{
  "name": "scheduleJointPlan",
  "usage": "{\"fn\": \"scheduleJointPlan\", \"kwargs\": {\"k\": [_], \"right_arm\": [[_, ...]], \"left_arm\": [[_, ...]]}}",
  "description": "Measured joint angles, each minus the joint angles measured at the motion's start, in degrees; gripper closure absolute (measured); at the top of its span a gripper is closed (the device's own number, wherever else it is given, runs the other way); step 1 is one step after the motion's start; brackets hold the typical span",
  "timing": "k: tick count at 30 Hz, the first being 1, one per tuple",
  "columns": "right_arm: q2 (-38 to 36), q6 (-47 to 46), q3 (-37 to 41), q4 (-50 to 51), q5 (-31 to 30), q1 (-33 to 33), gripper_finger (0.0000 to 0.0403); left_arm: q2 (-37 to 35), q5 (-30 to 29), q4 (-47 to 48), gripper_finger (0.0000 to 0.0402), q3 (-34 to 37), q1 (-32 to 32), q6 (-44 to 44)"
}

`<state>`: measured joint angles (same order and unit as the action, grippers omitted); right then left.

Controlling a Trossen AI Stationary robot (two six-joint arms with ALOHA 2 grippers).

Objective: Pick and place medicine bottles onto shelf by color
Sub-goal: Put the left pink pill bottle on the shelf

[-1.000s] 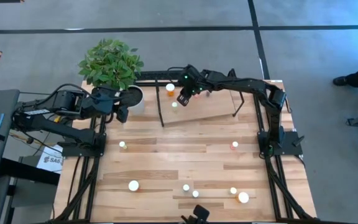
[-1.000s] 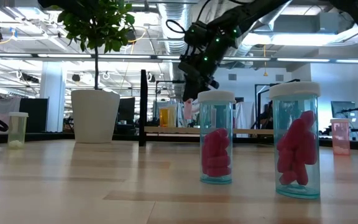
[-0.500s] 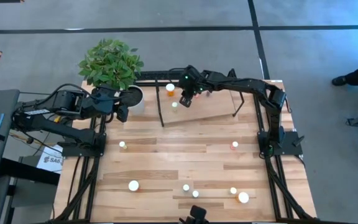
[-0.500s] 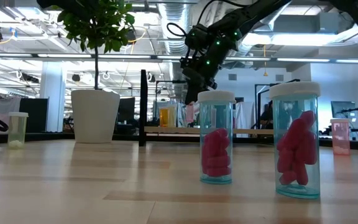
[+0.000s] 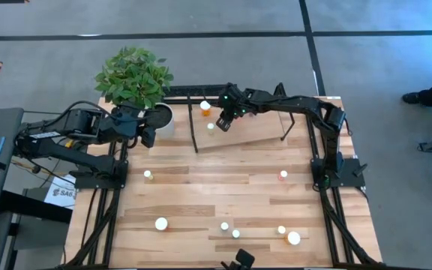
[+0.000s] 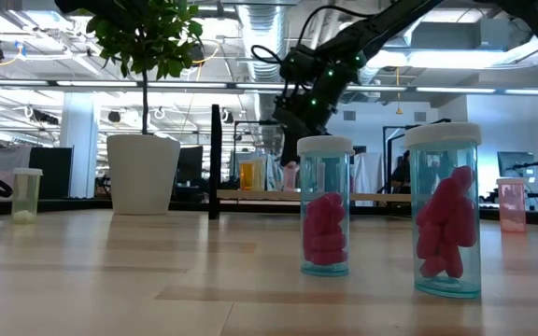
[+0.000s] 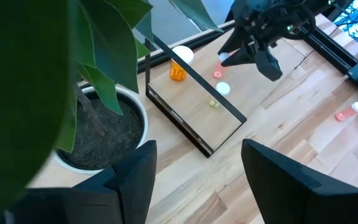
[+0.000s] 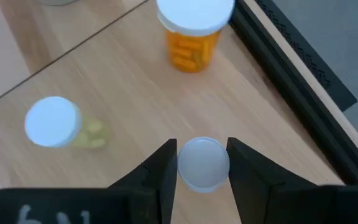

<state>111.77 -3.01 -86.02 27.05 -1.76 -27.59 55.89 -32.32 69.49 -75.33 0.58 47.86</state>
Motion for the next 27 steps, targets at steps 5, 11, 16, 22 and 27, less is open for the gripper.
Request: {"fn": "scheduleJointPlan", "kwargs": {"k": [5, 11, 16, 22, 27], "right_arm": [[0.0, 0.5, 0.1, -1.4, -1.1, 0.3, 0.0257], [0.0, 2.1, 0.1, -1.9, -1.2, 0.1, 0.0257], [0.0, 3.1, 0.1, -2.7, -1.3, -0.4, 0.0257], [0.0, 4.3, 0.1, -2.4, -1.4, -0.7, 0.0257], [0.0, 4.6, 0.1, -2.3, -1.4, -0.6, 0.0257]], "left_arm": [[0.0, 0.0, 0.0, 0.0180, 0.0, 0.0, 0.0], [0.0, 0.0, 0.0, 0.0180, 0.0, 0.0, 0.0], [0.0, 0.0, 0.0, 0.0180, 0.0, 0.0, 0.0], [0.0, 0.0, 0.0, 0.0180, 0.0, 0.0, 0.4], [0.0, 0.0, 0.0, 0.0180, 0.0, 0.0, 0.4]]}}
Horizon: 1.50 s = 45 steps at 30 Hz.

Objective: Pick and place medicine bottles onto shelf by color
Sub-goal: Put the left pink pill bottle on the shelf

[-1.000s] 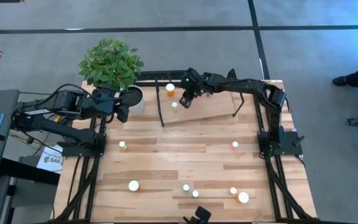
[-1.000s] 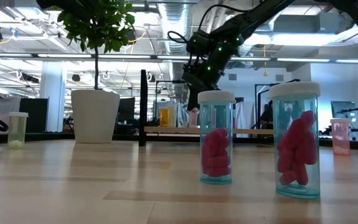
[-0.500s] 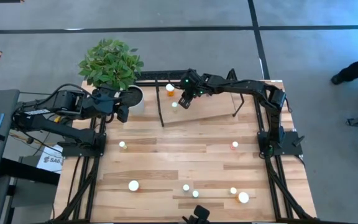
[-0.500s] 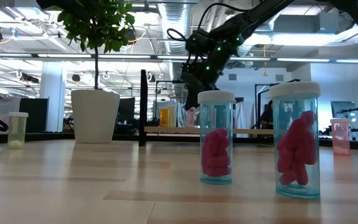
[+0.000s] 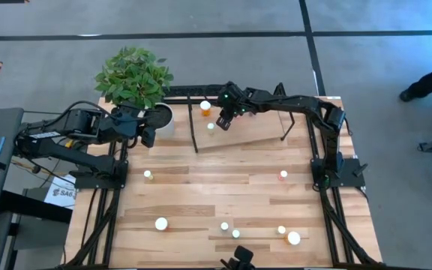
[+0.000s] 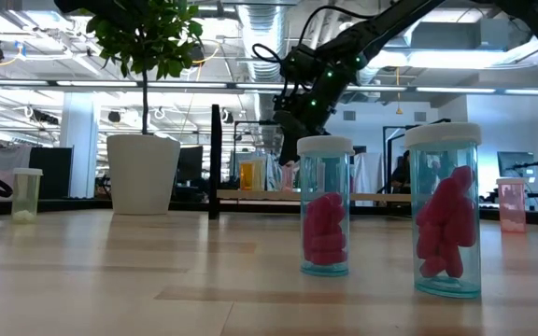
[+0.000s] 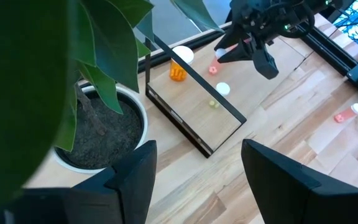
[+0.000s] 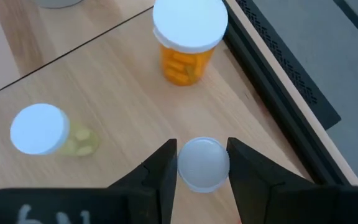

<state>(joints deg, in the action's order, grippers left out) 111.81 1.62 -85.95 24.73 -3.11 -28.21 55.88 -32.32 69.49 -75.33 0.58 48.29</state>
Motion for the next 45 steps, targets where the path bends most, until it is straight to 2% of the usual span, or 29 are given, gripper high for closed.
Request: {"fn": "scheduleJointPlan", "kwargs": {"k": [45], "right_arm": [[0.0, -1.6, 0.0, 0.0, 0.1, -0.4, 0.0257]], "left_arm": [[0.0, 0.0, 0.0, 0.0180, 0.0, 0.0, -0.2]]}}
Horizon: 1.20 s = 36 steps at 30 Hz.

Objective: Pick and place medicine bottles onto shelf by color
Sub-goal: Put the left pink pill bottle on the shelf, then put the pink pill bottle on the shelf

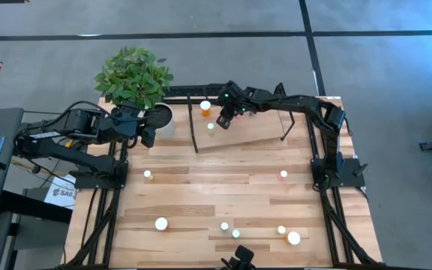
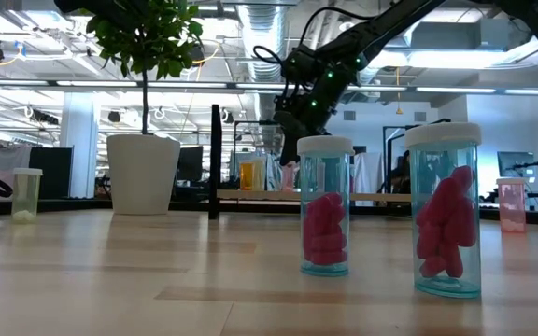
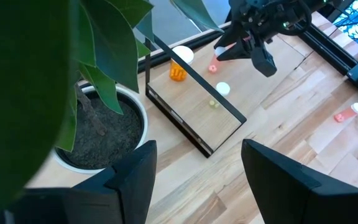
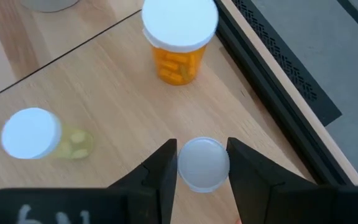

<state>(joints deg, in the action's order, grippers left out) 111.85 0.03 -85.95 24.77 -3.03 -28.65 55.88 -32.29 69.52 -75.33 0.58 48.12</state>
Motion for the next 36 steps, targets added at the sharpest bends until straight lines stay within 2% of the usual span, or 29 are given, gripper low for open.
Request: {"fn": "scheduleJointPlan", "kwargs": {"k": [19, 28, 36], "right_arm": [[0.0, -0.1, 0.0, 0.5, 0.0, -0.1, 0.0201], [-0.4, -0.7, -5.9, 13.7, 0.0, -0.8, 0.0170], [-0.5, -0.7, -11.3, 19.7, 0.0, -0.3, 0.0163]], "left_arm": [[0.0, 0.1, 0.0, 0.0180, 0.0, 0.0, 0.2], [0.0, 0.5, 0.0, 0.0180, 0.0, 0.0, 0.4], [0.0, 0.5, 0.0, 0.0180, 0.0, 0.0, 0.4]]}}
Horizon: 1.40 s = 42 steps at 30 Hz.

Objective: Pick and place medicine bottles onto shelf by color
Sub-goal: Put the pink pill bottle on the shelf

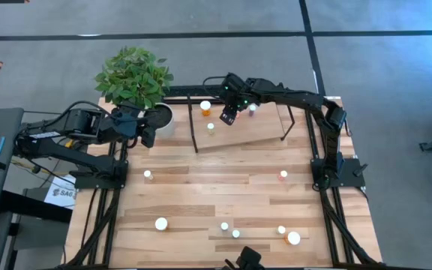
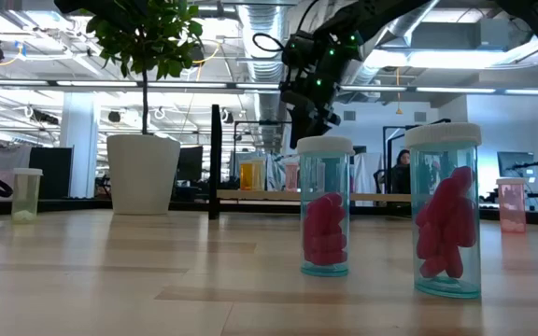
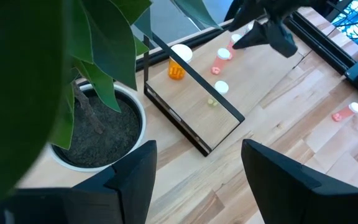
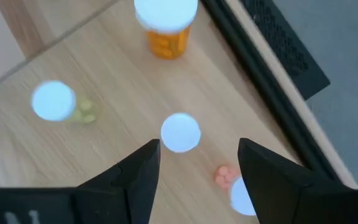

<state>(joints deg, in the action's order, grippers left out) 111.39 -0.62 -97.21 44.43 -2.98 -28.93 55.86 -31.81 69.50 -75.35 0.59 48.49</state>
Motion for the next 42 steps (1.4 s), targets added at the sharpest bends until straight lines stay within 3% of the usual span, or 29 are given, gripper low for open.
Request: {"fn": "scheduleJointPlan", "kwargs": {"k": [13, 20, 26, 32, 37, 42], "right_arm": [[0.0, -2.6, -13.9, 27.9, 0.0, 0.6, 0.0163], [-0.2, -8.6, -14.3, 45.5, 0.0, 2.1, 0.0163], [-3.5, -12.4, -11.2, 45.6, 1.5, 8.2, 0.0163], [-10.1, -17.9, -2.4, 45.6, 0.9, 16.8, 0.0163], [-19.1, -29.8, 13.7, 43.7, -2.9, 22.2, 0.0163], [-29.5, -43.0, 31.0, 37.8, 8.6, 23.0, 0.0163]], "left_arm": [[0.0, 0.0, 0.0, 0.0180, 0.0, 0.0, -0.6], [0.0, 0.0, 0.0, 0.0180, 0.0, 0.0, -1.8], [0.0, -0.1, 0.0, 0.0180, 0.0, 0.0, -3.3], [0.0, 0.7, 0.0, 0.0180, 0.0, 0.0, -5.3], [0.0, 1.1, 0.0, 0.0180, 0.0, 0.0, -7.6], [0.0, 1.6, 0.0, 0.0180, 0.0, 0.0, -9.7]]}}
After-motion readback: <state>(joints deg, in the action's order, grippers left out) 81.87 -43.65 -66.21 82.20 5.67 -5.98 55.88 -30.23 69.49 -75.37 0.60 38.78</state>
